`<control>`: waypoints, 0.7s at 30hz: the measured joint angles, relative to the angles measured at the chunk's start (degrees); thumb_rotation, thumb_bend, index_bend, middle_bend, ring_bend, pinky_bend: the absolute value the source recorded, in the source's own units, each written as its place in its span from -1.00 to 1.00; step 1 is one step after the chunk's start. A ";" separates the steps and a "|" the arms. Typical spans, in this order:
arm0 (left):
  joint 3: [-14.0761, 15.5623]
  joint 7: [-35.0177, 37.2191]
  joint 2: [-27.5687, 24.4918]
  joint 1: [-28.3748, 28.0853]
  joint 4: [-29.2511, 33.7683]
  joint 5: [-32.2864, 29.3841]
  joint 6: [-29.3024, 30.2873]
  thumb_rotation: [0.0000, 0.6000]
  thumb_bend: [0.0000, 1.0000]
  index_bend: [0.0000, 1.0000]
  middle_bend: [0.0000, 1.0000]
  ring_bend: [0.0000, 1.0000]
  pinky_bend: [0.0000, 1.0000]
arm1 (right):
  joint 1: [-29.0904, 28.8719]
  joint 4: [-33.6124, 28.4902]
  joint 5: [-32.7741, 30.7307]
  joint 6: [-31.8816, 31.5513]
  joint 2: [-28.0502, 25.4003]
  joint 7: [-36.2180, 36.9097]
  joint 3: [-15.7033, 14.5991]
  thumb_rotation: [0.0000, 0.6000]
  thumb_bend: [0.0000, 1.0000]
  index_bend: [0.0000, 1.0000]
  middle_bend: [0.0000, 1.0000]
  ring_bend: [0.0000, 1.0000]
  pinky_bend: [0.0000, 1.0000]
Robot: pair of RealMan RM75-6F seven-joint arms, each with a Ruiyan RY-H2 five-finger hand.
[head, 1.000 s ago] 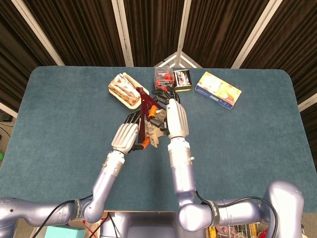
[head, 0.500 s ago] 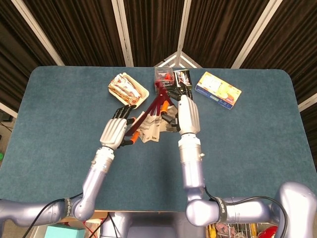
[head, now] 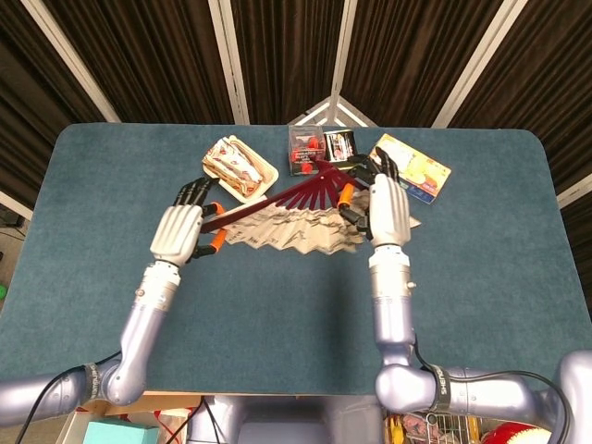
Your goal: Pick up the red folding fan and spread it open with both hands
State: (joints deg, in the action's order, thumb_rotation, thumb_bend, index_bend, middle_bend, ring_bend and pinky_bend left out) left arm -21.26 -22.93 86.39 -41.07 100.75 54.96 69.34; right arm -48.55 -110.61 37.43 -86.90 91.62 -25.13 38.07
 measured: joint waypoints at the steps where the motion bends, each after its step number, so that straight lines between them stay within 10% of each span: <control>1: -0.05 0.14 -0.73 0.19 0.01 -0.03 0.01 1.00 0.20 0.36 -0.86 -1.00 -1.00 | 0.38 0.23 0.50 0.18 -0.40 0.24 -0.42 1.00 0.37 0.50 -0.42 -0.95 -1.00; 21: -0.34 2.26 -5.61 0.98 -2.81 -0.53 -0.38 1.00 0.21 0.37 -0.86 -1.00 -1.00 | 7.53 8.62 13.07 3.74 -6.10 6.87 -10.19 1.00 0.37 0.50 -0.42 -0.95 -1.00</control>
State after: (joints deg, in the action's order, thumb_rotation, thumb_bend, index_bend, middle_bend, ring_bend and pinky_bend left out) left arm -21.60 -20.66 80.78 -40.09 97.94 54.42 68.96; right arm -41.02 -101.99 50.50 -83.16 85.52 -18.26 27.88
